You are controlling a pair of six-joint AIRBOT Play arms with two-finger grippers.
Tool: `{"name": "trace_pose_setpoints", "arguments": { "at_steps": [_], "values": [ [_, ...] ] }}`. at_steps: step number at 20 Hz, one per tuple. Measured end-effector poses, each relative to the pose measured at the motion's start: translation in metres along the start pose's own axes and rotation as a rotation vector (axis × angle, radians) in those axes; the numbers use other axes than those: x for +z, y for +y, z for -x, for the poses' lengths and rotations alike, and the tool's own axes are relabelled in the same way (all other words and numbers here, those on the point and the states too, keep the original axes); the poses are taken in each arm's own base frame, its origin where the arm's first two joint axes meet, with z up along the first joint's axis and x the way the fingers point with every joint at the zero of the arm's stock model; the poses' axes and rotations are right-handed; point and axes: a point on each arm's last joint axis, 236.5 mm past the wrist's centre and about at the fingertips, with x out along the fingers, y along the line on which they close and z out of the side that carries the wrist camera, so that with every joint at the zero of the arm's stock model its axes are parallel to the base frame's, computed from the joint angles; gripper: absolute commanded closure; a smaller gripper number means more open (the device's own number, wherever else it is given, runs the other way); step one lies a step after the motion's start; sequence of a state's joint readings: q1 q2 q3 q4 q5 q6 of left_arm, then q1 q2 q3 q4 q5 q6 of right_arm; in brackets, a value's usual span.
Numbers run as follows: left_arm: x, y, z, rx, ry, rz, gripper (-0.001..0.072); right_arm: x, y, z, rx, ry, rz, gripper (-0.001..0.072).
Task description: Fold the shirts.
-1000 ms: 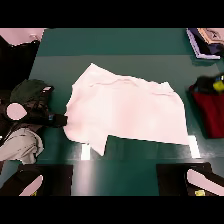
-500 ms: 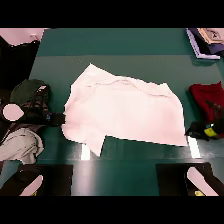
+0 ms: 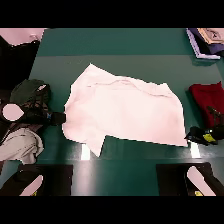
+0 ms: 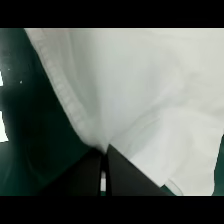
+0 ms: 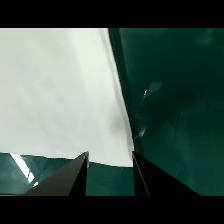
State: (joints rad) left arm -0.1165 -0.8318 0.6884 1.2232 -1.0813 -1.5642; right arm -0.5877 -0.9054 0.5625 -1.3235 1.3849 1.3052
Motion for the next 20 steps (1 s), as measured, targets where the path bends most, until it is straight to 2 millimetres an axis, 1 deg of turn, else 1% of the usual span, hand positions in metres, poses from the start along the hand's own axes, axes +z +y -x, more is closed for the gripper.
{"name": "trace_pose_setpoints", "arguments": {
  "at_steps": [2, 4, 7, 10, 11, 12, 13, 14, 16, 18, 20],
  "values": [
    [0.000, 0.000, 0.000, 0.000, 0.000, 0.000, 0.0682, 0.002, -0.004, 0.002, -0.017, -0.003, 0.004, 0.0398],
    [0.000, 0.000, 0.000, 0.000, 0.000, 0.000, 0.0683, 0.001, -0.006, -0.001, -0.017, 0.027, 0.000, 0.0397],
    [0.000, 0.000, 0.000, -0.001, 0.000, 0.000, 0.0683, -0.005, -0.008, -0.011, -0.007, 0.103, -0.004, 0.0398],
    [0.000, 0.000, 0.000, -0.001, 0.000, 0.000, 0.0683, -0.011, -0.004, -0.021, 0.004, 0.178, 0.011, 0.0400],
    [0.000, 0.000, 0.000, -0.001, 0.000, 0.000, 0.0683, -0.015, 0.000, -0.024, 0.010, 0.207, 0.021, 0.0432],
    [0.000, 0.000, 0.000, -0.001, 0.000, 0.000, 0.0683, -0.016, 0.002, -0.026, 0.011, 0.225, 0.031, 0.0569],
    [0.000, 0.000, 0.000, -0.001, 0.000, 0.001, 0.0683, -0.017, 0.002, -0.028, 0.003, 0.236, 0.045, 0.0658],
    [0.000, 0.000, 0.000, -0.001, 0.000, 0.001, 0.0683, -0.018, 0.004, -0.030, 0.002, 0.243, 0.055, 0.0697],
    [0.000, -0.001, 0.000, -0.002, 0.000, 0.001, 0.0683, -0.015, 0.006, -0.030, -0.006, 0.223, 0.075, 0.0698],
    [0.004, -0.002, 0.002, -0.005, -0.010, -0.001, 0.0683, -0.004, 0.007, -0.025, -0.025, 0.154, 0.095, 0.0698],
    [0.017, -0.008, 0.012, -0.012, -0.047, -0.012, 0.0683, 0.007, 0.012, -0.010, -0.035, 0.072, 0.107, 0.0699]
  ]
}}
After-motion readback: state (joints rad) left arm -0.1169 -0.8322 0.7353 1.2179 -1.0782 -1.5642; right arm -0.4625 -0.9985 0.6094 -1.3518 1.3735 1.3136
